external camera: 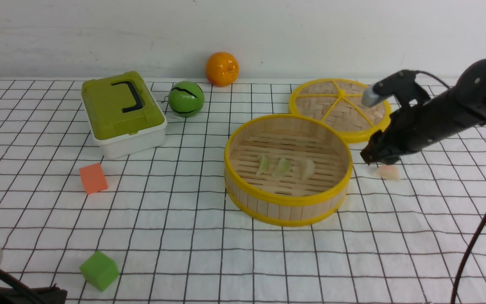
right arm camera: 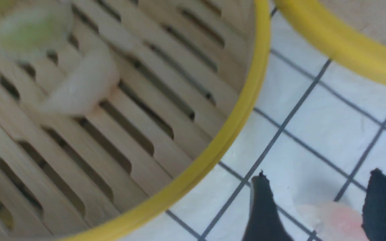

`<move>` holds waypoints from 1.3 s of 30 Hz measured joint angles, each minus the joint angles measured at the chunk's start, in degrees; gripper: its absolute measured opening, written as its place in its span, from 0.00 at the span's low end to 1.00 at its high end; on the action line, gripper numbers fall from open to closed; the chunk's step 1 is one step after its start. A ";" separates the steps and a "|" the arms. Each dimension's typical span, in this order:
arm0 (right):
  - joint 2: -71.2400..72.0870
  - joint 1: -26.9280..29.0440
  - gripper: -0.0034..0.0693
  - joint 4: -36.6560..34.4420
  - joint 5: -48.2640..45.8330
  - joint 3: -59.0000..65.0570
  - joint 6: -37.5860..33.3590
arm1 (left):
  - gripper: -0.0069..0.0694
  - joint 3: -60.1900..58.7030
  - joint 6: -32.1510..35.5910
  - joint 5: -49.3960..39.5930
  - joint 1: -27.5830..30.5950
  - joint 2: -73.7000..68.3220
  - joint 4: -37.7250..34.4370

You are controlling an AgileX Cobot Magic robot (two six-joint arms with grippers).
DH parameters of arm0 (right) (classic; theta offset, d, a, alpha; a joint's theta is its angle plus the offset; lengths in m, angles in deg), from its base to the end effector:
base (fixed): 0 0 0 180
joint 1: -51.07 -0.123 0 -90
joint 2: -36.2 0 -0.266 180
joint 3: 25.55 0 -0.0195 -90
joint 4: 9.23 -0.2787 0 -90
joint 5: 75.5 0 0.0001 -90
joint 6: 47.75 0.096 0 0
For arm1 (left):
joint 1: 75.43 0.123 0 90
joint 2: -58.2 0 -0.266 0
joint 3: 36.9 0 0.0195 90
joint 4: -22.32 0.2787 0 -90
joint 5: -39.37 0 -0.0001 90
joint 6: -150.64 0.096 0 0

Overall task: Put the dumplings into the steamer on the table with the white tablecloth.
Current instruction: 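Reach for and grasp a dumpling lying on the table beside the steamer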

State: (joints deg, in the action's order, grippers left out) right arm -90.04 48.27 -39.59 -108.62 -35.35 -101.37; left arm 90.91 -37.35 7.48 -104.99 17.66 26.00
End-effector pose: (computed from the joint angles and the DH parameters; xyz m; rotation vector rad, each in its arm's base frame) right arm 0.4654 0.0493 0.1545 -0.7566 2.3816 0.1793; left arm 0.1374 -0.0742 0.2476 0.4492 2.1434 -0.3050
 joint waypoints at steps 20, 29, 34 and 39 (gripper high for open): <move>-1.70 -0.06 0.46 6.14 6.41 -0.46 -4.98 | 0.08 -5.53 -0.07 5.85 0.00 0.00 1.95; -2.47 1.83 0.55 6.71 5.37 -0.53 -1.44 | 0.08 -5.58 -0.06 6.42 0.00 0.00 2.39; -4.04 3.78 0.55 6.98 4.54 -0.53 3.85 | 0.08 -5.58 -0.06 6.42 0.00 0.00 2.61; -4.96 3.93 0.42 6.23 2.14 -1.04 6.91 | 0.08 -5.58 -0.06 6.53 0.00 0.00 2.66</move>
State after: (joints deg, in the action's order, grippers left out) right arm -95.00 52.21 -33.36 -106.48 -36.39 -94.46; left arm 85.33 -37.42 14.02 -104.99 17.66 28.66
